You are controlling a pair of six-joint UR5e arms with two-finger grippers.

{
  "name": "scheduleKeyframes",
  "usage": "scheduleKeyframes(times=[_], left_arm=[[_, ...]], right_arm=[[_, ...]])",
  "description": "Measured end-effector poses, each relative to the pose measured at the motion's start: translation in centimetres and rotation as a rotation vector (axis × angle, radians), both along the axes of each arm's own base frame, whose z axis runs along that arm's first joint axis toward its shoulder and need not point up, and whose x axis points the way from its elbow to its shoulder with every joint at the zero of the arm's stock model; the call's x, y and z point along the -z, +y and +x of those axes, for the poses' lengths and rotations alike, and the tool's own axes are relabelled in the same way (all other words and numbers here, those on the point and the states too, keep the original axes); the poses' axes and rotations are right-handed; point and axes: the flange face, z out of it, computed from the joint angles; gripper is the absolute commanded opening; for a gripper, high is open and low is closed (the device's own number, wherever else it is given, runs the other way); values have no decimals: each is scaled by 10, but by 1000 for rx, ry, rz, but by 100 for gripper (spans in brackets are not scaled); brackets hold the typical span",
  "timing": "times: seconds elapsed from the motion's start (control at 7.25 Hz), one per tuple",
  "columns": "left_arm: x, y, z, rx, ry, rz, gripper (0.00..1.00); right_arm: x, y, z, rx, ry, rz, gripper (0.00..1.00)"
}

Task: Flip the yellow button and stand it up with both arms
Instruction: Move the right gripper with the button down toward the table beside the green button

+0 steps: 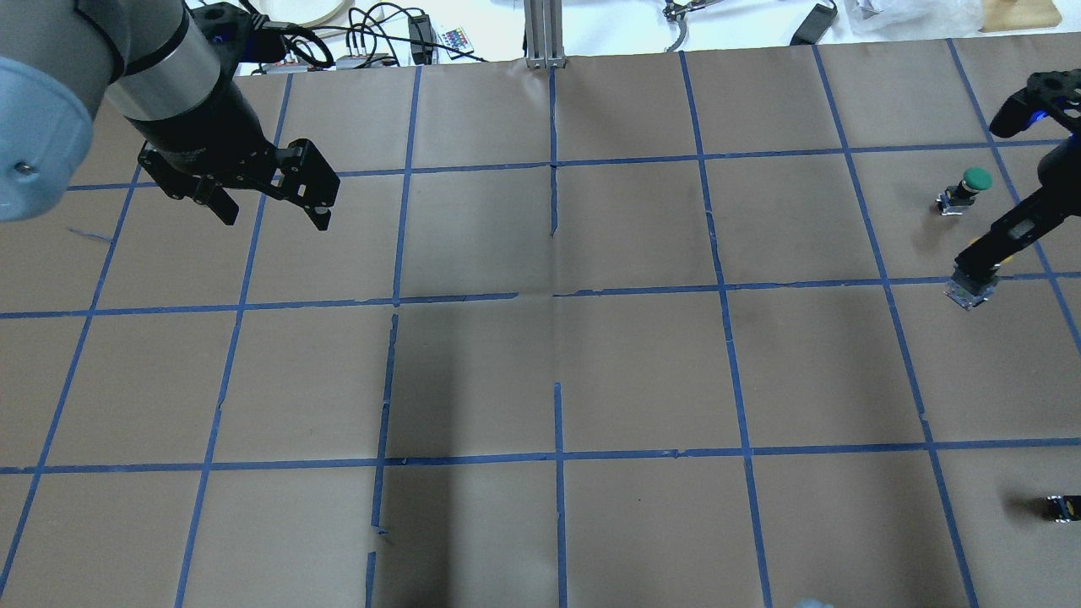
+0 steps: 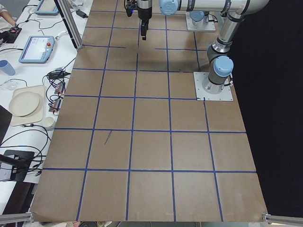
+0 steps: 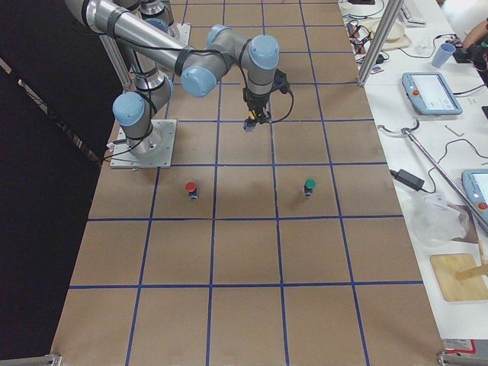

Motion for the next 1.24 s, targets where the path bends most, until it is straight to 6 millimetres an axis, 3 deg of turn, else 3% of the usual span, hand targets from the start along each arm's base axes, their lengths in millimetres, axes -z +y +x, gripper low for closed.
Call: scheduleKeyframes(times=[0.41, 0.97, 1.24], left_arm=[[-1, -5, -2, -105, 17, -7, 99], [-3, -6, 2, -132, 12, -16, 99], [-3, -6, 2, -131, 11, -19, 99]], right_arm=[[34, 14, -51, -378, 45, -120, 8], [109, 10, -108, -609, -28, -132, 10], [128, 12, -122, -664, -52, -138, 13]])
